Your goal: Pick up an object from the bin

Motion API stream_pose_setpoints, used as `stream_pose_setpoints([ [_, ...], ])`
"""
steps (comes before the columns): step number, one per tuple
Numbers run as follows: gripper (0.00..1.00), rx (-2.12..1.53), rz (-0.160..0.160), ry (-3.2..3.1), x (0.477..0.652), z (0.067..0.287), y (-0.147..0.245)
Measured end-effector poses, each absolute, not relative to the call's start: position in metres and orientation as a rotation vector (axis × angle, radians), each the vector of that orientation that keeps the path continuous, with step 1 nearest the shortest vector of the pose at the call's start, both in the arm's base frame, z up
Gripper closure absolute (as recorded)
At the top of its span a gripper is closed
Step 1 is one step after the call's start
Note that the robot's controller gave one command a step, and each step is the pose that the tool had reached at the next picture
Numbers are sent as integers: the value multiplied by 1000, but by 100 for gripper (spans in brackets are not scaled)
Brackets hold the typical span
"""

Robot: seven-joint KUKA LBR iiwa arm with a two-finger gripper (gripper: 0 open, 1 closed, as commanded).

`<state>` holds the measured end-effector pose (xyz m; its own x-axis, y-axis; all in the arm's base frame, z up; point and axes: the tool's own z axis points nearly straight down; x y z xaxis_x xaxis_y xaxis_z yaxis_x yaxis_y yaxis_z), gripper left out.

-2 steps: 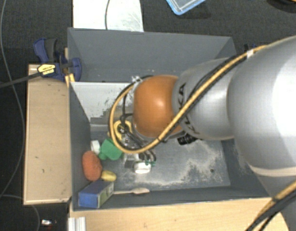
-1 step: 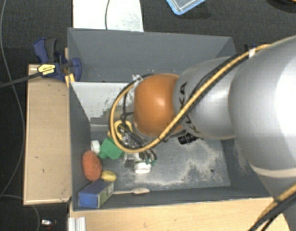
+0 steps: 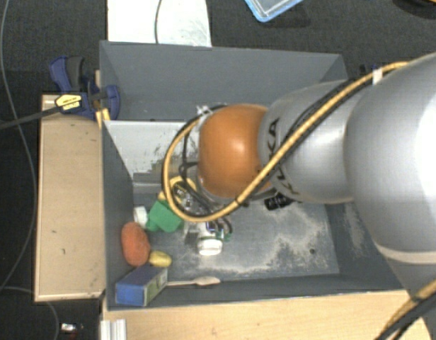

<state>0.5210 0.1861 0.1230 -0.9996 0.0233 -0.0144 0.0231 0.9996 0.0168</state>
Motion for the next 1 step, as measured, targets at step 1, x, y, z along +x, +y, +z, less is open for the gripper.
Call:
stream_pose_setpoints([
  [1,100,41,22,3135,519,165,185],
])
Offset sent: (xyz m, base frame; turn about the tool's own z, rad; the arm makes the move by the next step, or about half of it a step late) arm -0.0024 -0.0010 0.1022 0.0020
